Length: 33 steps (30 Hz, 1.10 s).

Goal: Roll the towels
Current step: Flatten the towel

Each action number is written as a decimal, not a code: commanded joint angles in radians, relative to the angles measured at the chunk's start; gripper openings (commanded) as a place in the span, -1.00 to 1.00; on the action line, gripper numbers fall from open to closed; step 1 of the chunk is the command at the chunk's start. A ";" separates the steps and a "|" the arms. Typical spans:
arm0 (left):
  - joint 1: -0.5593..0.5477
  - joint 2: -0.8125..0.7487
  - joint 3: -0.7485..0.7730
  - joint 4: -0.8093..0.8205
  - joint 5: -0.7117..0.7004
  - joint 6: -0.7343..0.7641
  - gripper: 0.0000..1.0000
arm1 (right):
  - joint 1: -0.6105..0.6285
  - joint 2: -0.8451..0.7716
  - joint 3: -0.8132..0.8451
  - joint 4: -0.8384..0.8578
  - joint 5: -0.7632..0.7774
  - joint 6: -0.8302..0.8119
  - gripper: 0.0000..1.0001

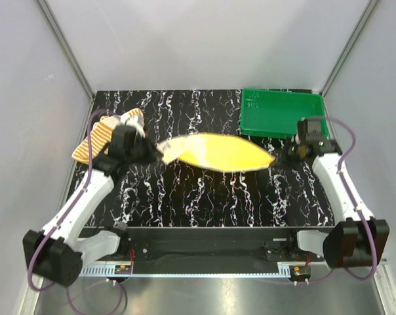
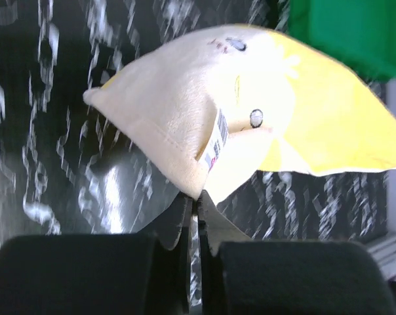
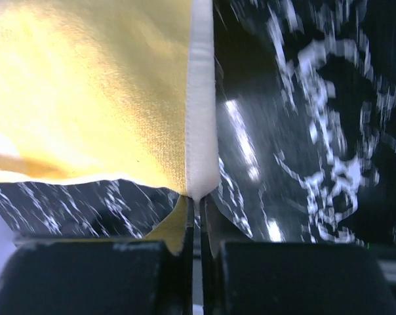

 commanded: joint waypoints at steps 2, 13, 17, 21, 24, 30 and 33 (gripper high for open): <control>0.000 -0.135 -0.329 0.082 0.073 -0.069 -0.81 | 0.003 -0.123 -0.222 0.014 -0.101 0.057 -1.00; 0.014 -0.330 -0.472 -0.032 0.058 -0.172 0.74 | 0.005 -0.225 -0.253 0.013 -0.146 0.181 0.99; 0.014 -0.278 -0.422 -0.078 -0.003 -0.158 0.72 | 0.005 -0.136 -0.248 0.062 -0.167 0.168 0.99; 0.014 -0.243 -0.414 -0.085 -0.016 -0.180 0.67 | 0.007 -0.064 -0.235 0.096 -0.137 0.145 1.00; 0.014 -0.256 -0.444 -0.111 -0.034 -0.230 0.62 | 0.007 -0.030 -0.233 0.089 -0.088 0.134 0.99; -0.010 -0.379 -0.592 -0.154 -0.080 -0.366 0.44 | 0.051 -0.051 -0.319 0.143 -0.053 0.186 0.99; -0.059 -0.398 -0.633 -0.167 -0.122 -0.442 0.32 | 0.091 -0.035 -0.320 0.151 -0.032 0.191 0.99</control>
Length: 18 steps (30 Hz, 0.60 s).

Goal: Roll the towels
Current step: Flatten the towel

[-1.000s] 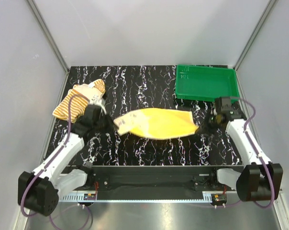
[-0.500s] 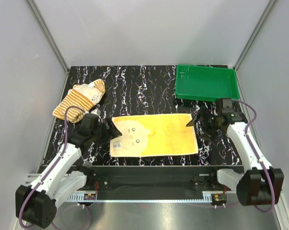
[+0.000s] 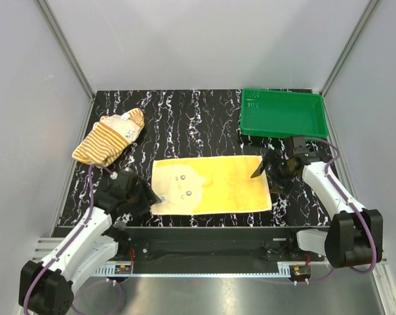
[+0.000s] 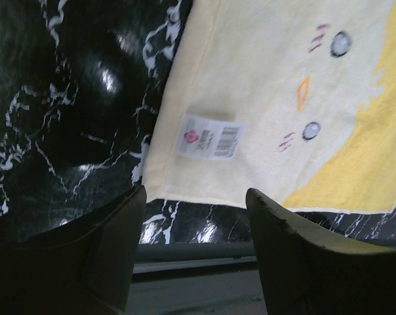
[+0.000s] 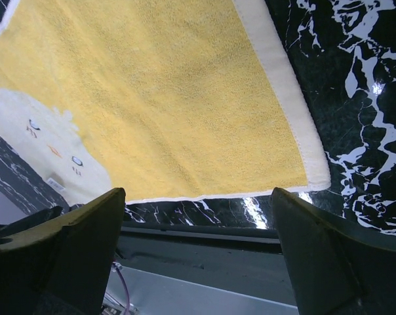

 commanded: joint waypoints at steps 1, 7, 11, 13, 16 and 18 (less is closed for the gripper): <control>-0.042 -0.024 -0.042 -0.021 -0.059 -0.122 0.30 | 0.039 0.012 0.000 0.044 0.045 0.015 0.99; -0.053 -0.053 -0.111 -0.016 -0.079 -0.168 0.15 | 0.052 0.044 0.028 0.050 0.060 -0.013 1.00; -0.054 -0.044 -0.118 -0.004 -0.107 -0.169 0.04 | 0.053 0.050 0.025 0.059 0.062 -0.019 0.99; -0.054 -0.025 -0.112 -0.001 -0.111 -0.160 -0.08 | 0.052 0.055 0.020 0.062 0.063 -0.022 0.99; -0.056 -0.008 -0.108 0.009 -0.113 -0.152 -0.26 | 0.052 0.052 0.016 0.064 0.067 -0.025 0.99; -0.057 -0.007 -0.106 0.013 -0.110 -0.145 -0.49 | 0.053 0.045 0.011 0.064 0.076 -0.027 0.99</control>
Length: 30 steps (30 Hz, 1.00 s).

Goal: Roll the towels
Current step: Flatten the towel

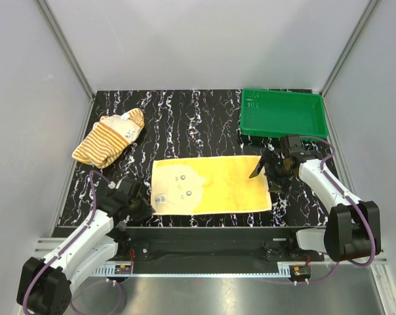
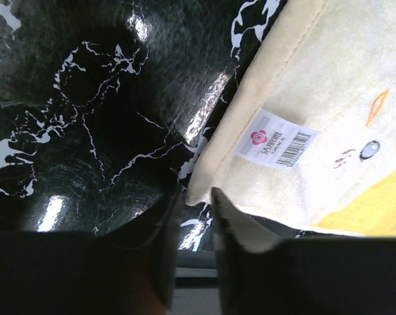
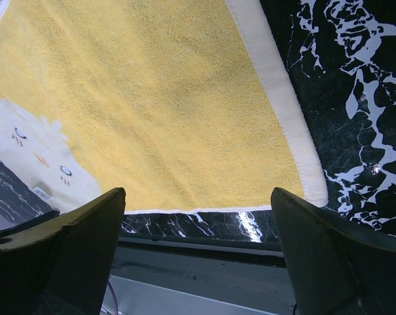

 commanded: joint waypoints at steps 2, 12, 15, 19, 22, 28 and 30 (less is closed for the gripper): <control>-0.007 0.008 -0.002 0.034 -0.027 0.018 -0.72 | 0.007 -0.014 0.012 0.022 0.038 -0.019 0.99; -0.004 -0.009 0.038 0.017 -0.050 0.040 -1.00 | -0.028 -0.054 -0.088 0.046 0.018 0.108 0.99; -0.001 -0.005 0.047 0.020 -0.055 0.050 -1.00 | -0.034 -0.088 -0.152 0.060 0.018 0.168 0.99; 0.033 0.001 0.051 0.044 -0.041 0.080 -1.00 | -0.034 -0.097 -0.203 0.039 0.033 0.193 0.89; 0.077 0.014 0.045 0.075 -0.009 0.107 -1.00 | -0.034 -0.134 -0.219 0.001 0.065 0.213 0.83; 0.106 0.044 0.042 0.127 0.034 0.144 -1.00 | -0.034 -0.223 -0.229 -0.087 0.148 0.229 0.58; 0.108 0.044 0.036 0.135 0.042 0.152 -1.00 | -0.034 -0.227 -0.235 -0.092 0.157 0.234 0.48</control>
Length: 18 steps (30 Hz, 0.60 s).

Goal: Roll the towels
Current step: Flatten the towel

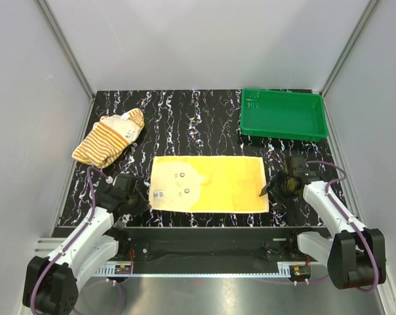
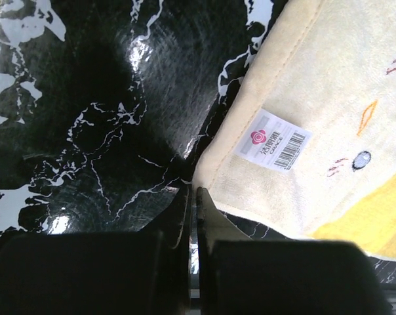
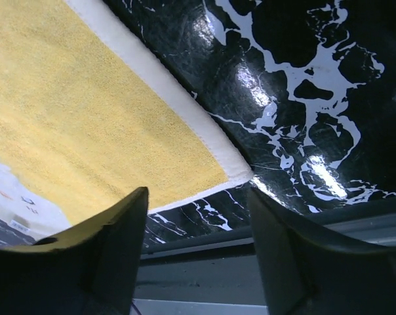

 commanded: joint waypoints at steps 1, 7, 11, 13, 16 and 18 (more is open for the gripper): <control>0.010 0.003 0.024 0.070 0.034 0.039 -1.00 | -0.002 -0.018 -0.017 -0.035 0.052 0.026 0.31; 0.015 0.026 0.028 0.094 0.057 0.057 -1.00 | 0.007 -0.007 -0.062 0.001 0.033 0.041 -0.06; 0.018 0.029 0.028 0.100 0.059 0.062 -1.00 | 0.009 0.006 -0.056 -0.009 0.049 0.040 -0.14; 0.018 0.027 0.030 0.100 0.062 0.062 -1.00 | 0.007 0.029 -0.050 -0.009 0.056 0.029 -0.14; 0.018 0.023 0.027 0.102 0.062 0.062 -1.00 | 0.009 0.069 -0.033 -0.005 0.060 0.017 -0.13; 0.020 0.018 0.028 0.102 0.062 0.062 -1.00 | 0.012 0.091 -0.024 -0.011 0.058 0.009 -0.06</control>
